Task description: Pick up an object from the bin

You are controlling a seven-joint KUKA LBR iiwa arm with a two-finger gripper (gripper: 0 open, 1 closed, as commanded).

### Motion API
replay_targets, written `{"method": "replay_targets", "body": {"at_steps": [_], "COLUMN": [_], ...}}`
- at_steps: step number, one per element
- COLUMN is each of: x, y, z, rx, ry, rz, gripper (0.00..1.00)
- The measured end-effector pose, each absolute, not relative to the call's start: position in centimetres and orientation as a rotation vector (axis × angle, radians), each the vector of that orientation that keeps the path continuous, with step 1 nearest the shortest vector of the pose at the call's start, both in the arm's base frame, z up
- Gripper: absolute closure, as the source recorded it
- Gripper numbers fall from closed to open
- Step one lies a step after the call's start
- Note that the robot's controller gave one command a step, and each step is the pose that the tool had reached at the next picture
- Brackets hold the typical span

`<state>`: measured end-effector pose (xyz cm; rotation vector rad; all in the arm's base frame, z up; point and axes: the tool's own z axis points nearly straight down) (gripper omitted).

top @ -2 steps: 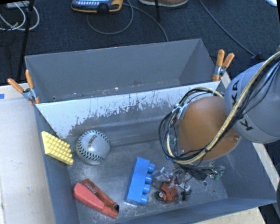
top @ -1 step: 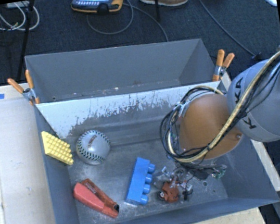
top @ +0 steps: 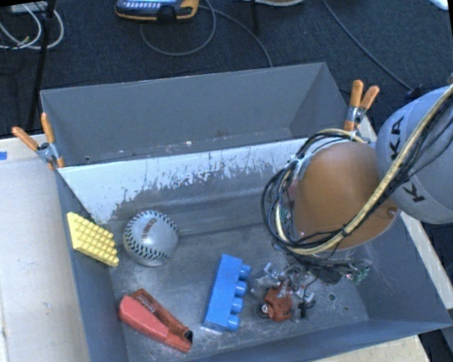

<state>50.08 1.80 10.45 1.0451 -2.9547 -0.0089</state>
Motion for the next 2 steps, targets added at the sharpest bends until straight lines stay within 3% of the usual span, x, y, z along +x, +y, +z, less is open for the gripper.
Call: {"method": "replay_targets", "body": {"at_steps": [2], "x": [50.31], "y": [1.82], "z": [12.6], "rx": [1.047], "ry": [-2.961], "rz": [-0.005], "gripper": [1.0]}}
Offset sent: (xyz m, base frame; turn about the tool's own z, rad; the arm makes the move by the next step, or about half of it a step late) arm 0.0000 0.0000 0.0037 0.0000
